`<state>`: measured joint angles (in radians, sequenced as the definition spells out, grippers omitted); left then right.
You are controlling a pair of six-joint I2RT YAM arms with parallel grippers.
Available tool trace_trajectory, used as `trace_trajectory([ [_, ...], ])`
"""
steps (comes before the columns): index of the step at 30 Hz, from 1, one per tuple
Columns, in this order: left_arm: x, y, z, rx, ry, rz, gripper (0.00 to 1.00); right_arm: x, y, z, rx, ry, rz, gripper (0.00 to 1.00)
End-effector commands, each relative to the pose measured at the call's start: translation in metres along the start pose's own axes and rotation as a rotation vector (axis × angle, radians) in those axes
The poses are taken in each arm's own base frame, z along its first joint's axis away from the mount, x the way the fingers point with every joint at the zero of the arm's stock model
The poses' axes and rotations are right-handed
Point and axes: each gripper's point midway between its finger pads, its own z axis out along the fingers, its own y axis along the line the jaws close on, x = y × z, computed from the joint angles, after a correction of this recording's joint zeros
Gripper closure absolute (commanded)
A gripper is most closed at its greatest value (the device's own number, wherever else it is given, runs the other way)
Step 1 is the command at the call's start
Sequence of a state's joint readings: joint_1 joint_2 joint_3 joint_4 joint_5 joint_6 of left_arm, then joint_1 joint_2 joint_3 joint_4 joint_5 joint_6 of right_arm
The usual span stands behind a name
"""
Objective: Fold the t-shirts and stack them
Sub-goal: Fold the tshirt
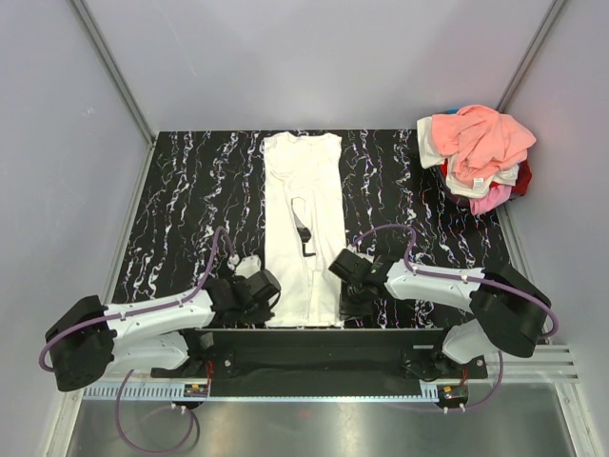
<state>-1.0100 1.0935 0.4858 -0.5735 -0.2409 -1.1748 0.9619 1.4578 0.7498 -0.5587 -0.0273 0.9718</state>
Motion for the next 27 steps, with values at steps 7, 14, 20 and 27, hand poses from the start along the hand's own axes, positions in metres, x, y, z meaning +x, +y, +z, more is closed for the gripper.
trace_trajectory([
  [7,0.005,-0.037,-0.032,0.112,-0.032,0.025,1.00,0.003,0.008,-0.029,-0.098,-0.028,0.022,1.00],
  [14,0.020,-0.054,-0.062,0.149,-0.032,0.063,1.00,0.011,-0.005,-0.066,-0.134,-0.066,0.034,1.00],
  [20,0.001,-0.064,-0.083,0.166,-0.087,0.079,1.00,-0.007,0.006,-0.088,-0.154,-0.142,0.002,1.00],
  [27,-0.054,-0.062,-0.099,0.150,-0.146,0.049,1.00,-0.068,0.025,-0.111,-0.103,-0.231,-0.066,1.00],
])
